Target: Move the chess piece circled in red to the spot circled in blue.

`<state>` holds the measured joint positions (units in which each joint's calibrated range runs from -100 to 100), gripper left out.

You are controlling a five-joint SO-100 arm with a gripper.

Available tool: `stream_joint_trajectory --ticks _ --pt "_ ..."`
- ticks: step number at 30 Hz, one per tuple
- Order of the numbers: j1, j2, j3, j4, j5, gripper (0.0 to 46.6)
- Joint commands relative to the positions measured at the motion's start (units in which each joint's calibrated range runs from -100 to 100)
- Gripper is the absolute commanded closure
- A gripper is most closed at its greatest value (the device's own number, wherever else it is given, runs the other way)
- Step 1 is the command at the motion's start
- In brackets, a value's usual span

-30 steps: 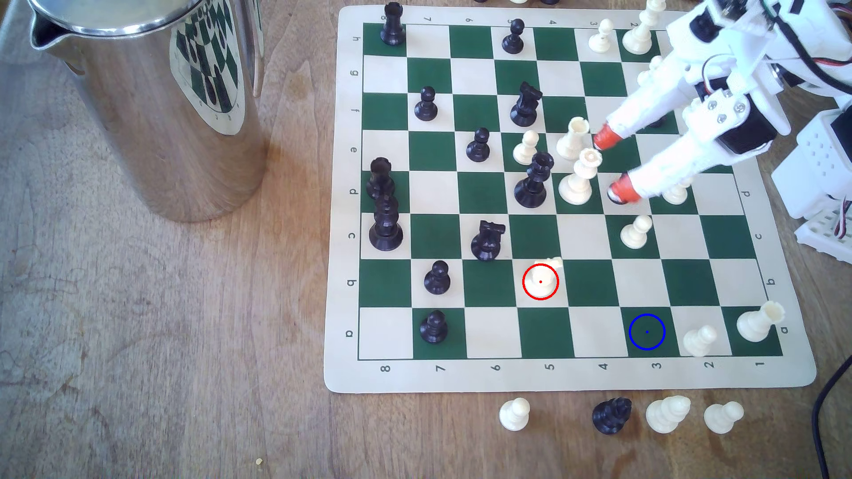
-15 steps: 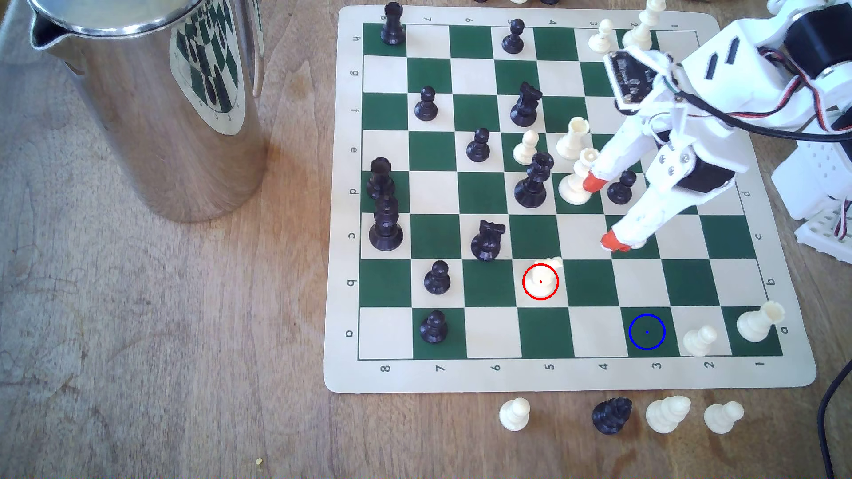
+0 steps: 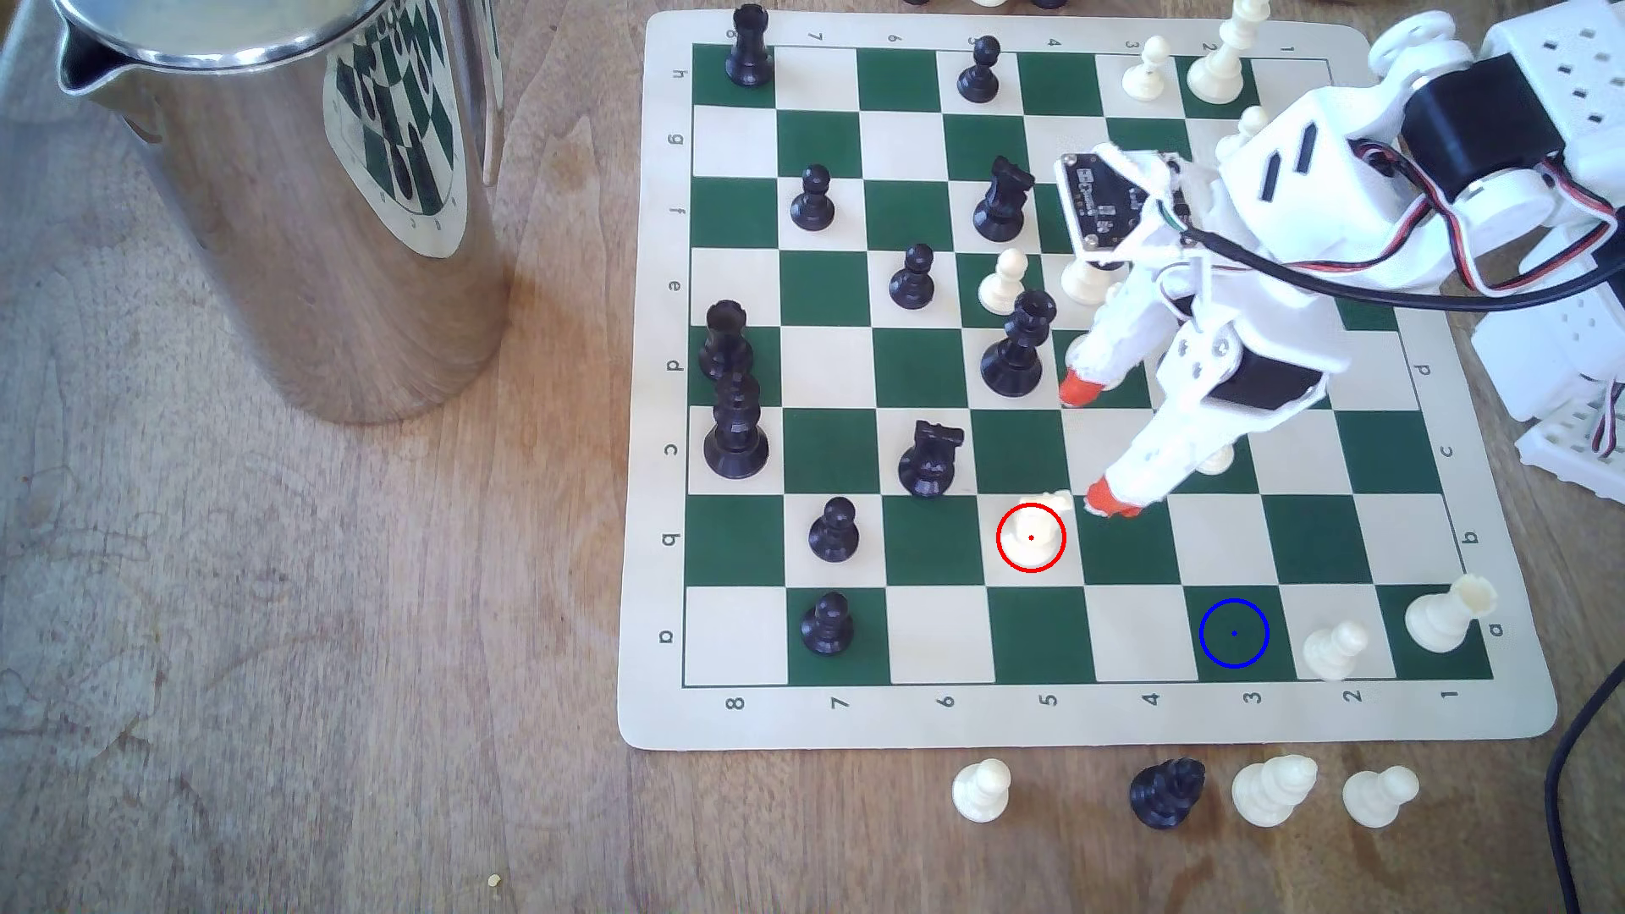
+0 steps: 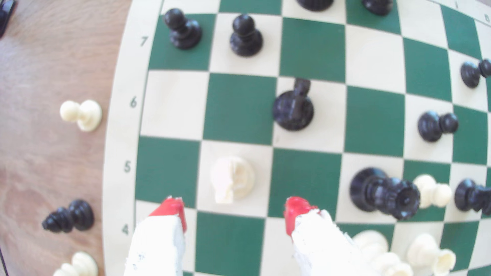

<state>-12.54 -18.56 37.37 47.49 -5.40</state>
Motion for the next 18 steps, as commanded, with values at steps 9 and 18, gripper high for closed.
stream_joint_trajectory --ticks 9,18 --pt "-1.0 4.0 -6.8 -1.8 -0.6 26.4" --pt "-2.4 9.4 -10.4 -2.6 -1.5 26.5"
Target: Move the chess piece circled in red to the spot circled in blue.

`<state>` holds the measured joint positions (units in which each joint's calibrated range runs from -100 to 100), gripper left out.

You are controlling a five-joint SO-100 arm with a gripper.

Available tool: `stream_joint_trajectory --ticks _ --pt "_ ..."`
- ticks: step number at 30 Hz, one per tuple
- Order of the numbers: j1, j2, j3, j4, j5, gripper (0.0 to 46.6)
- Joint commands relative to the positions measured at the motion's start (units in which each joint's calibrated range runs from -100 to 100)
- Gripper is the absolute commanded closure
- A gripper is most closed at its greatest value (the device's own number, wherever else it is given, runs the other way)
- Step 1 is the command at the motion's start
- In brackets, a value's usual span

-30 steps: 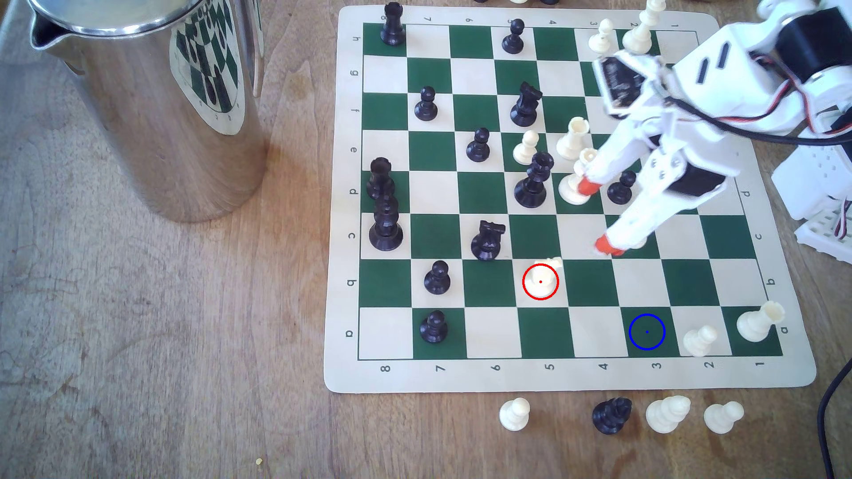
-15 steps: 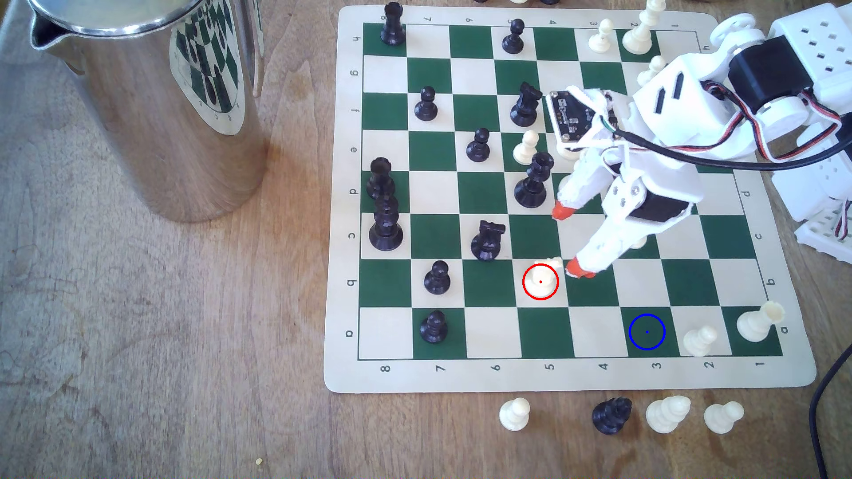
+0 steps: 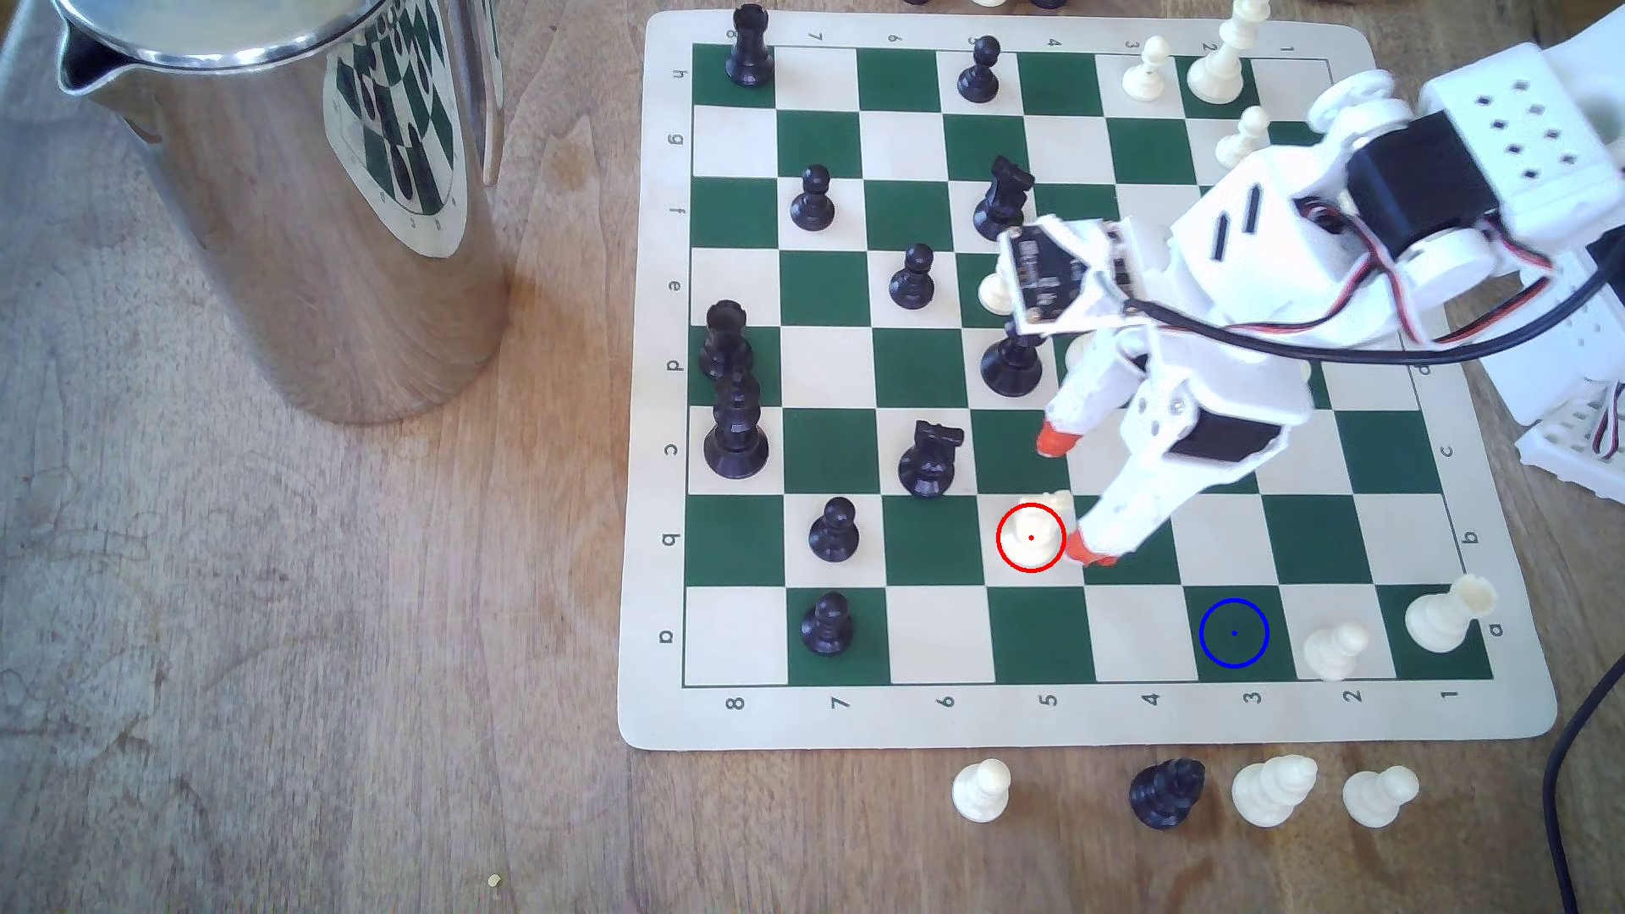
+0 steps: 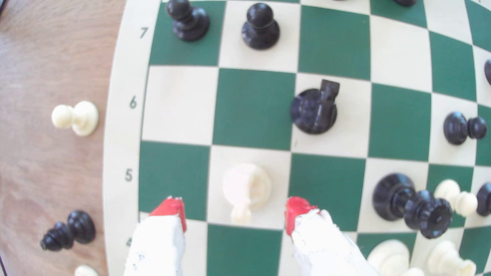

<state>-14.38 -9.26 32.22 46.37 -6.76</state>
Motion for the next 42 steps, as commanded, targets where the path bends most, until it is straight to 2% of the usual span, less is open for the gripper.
stream_joint_trajectory --ticks 1,13,19,23,28,32,42 --pt "-0.6 0.9 -5.5 -1.6 -0.1 26.6" --pt "-0.2 4.7 -7.6 -2.0 -0.5 28.7" --pt "-0.3 6.4 -8.5 -2.1 -0.7 34.2" --pt "-0.5 7.4 -9.4 -2.1 -1.0 34.2" --pt "-0.8 8.3 -10.3 -1.9 -1.0 38.4" --pt "-1.0 8.5 -10.5 -1.3 -1.0 46.4" --pt "-1.4 8.0 -12.9 1.6 -1.0 46.4"
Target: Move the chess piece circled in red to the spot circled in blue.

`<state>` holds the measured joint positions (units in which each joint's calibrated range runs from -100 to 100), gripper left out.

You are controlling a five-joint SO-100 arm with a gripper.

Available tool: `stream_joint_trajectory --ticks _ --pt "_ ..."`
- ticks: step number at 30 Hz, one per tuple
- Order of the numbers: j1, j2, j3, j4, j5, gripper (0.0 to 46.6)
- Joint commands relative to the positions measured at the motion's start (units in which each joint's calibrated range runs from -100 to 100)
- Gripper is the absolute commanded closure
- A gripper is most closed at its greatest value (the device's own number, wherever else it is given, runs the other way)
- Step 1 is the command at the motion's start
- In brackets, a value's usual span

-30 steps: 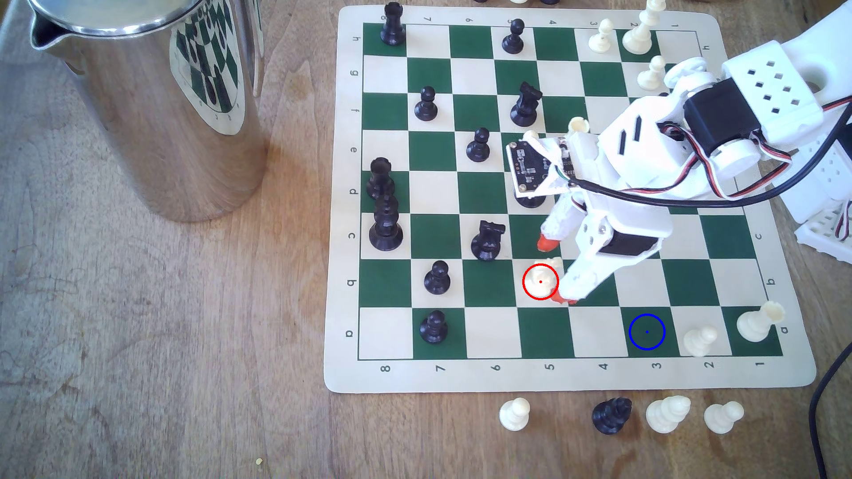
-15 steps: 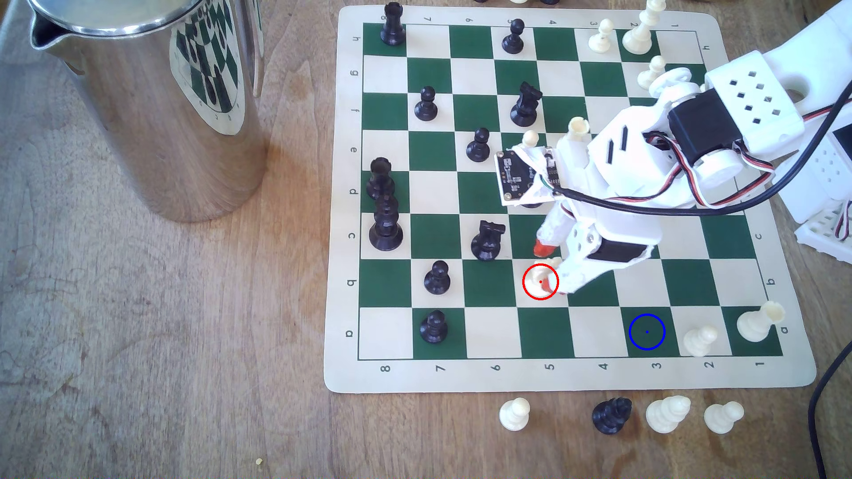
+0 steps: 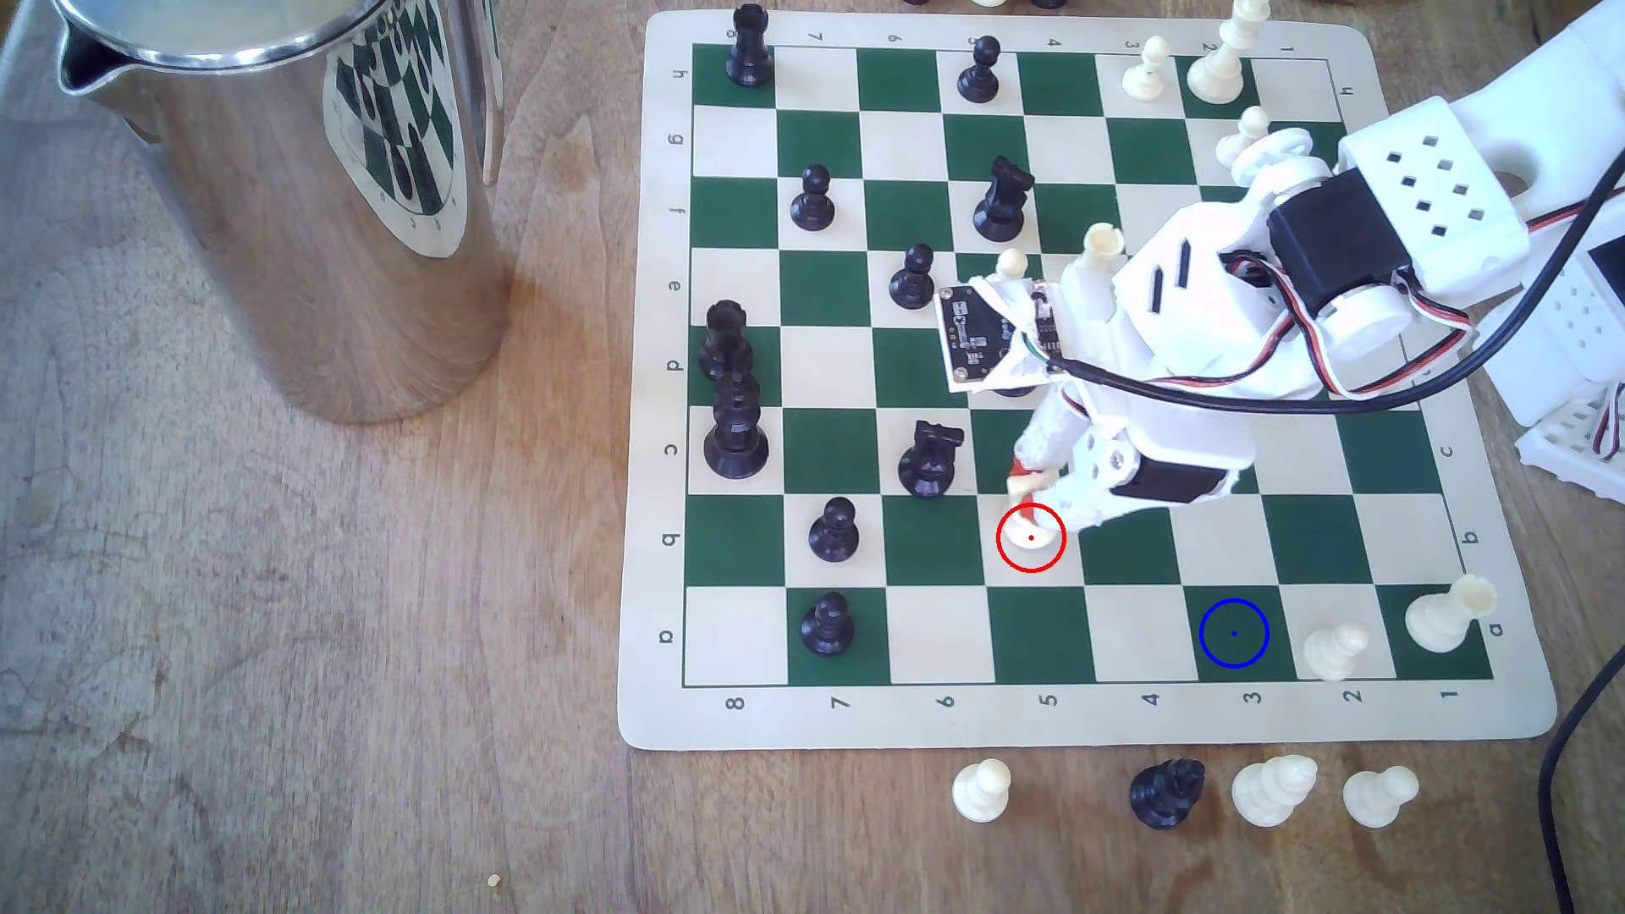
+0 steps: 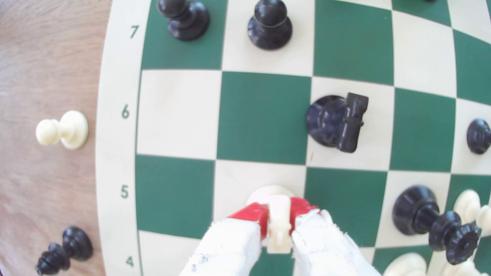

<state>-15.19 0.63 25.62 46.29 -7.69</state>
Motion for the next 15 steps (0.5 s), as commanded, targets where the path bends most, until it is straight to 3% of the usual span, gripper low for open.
stream_joint_trajectory --ticks 1,9,15 --pt "-0.6 -2.1 -7.0 2.4 -0.1 46.4" --pt "-1.9 -6.4 -15.1 9.3 -2.1 46.4" --pt "-2.4 -14.3 -14.0 14.9 -2.5 46.4"
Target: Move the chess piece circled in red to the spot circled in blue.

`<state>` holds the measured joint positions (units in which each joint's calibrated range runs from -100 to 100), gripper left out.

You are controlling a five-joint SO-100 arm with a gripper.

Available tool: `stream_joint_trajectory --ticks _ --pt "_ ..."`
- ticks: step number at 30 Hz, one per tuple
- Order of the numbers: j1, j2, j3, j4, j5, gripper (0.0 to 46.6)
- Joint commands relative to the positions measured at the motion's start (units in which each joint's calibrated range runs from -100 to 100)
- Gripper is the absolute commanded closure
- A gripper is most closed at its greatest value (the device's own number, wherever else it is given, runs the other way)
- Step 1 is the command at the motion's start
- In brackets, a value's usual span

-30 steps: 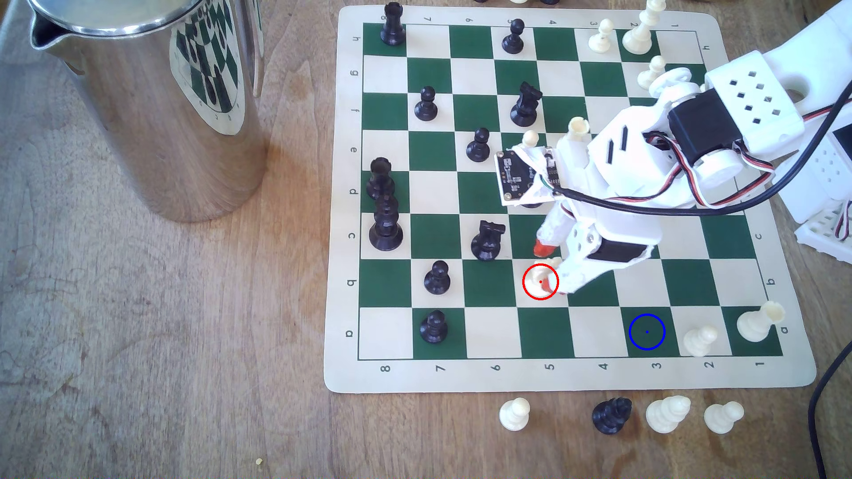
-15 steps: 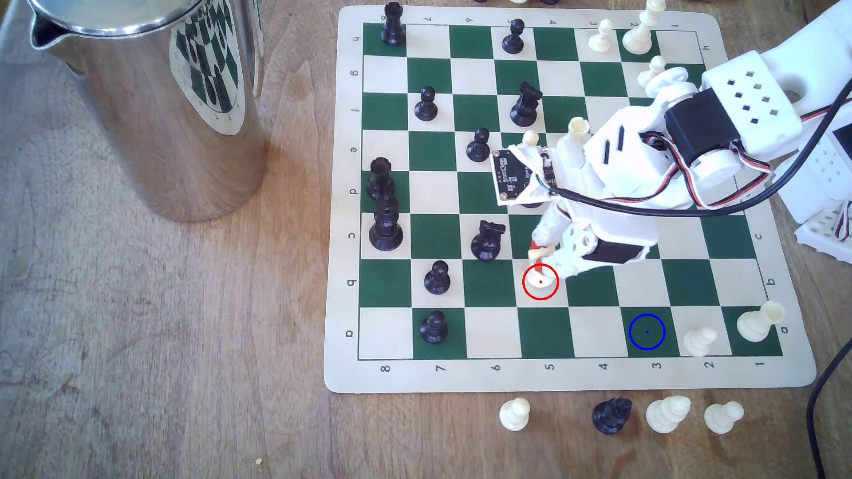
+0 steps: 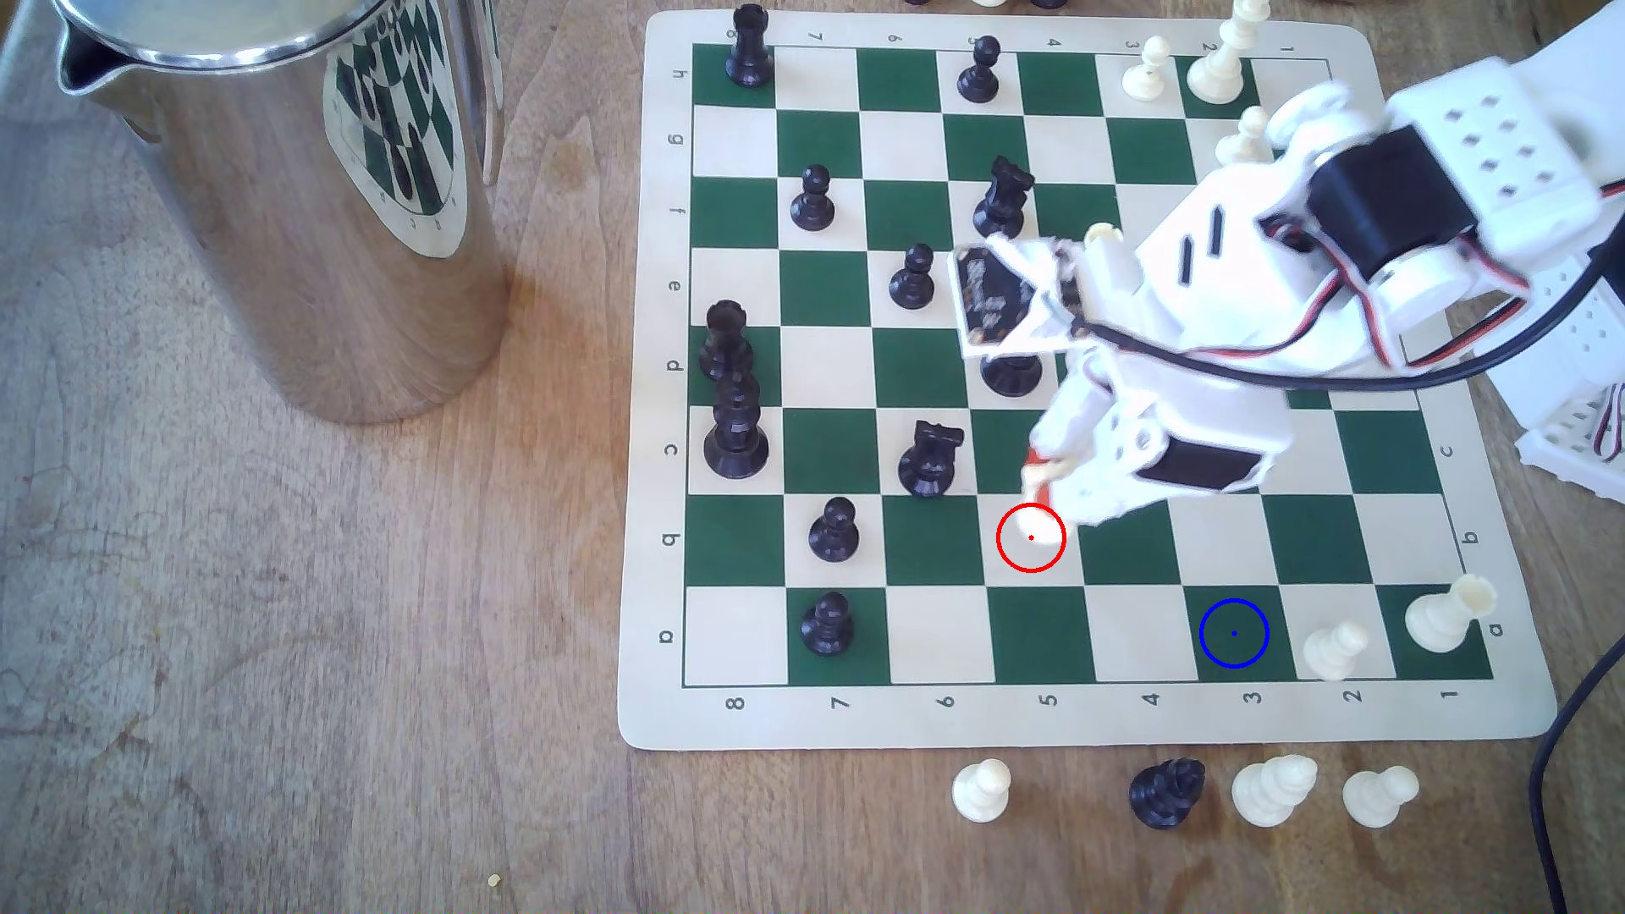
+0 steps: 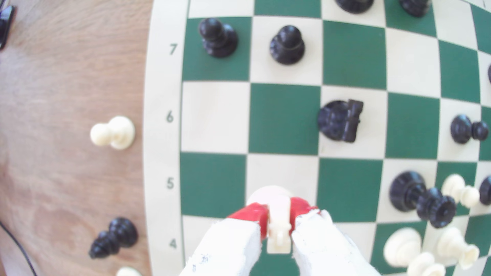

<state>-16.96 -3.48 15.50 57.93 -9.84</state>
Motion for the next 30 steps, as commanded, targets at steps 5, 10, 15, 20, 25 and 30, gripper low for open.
stream_joint_trajectory --ticks 5,10,15,20,25,30 --pt "-2.8 -18.4 2.8 4.4 -1.1 46.4" --pt "-8.0 -25.3 13.3 3.8 -2.0 46.4" --pt "-10.5 -27.3 20.9 2.0 -2.3 46.4" --pt "-12.6 -26.2 27.6 -2.0 -2.7 46.4" --pt "-12.6 -24.6 27.9 -3.4 -2.7 46.4" --pt "-13.3 -22.0 28.1 -5.3 -3.0 46.4"
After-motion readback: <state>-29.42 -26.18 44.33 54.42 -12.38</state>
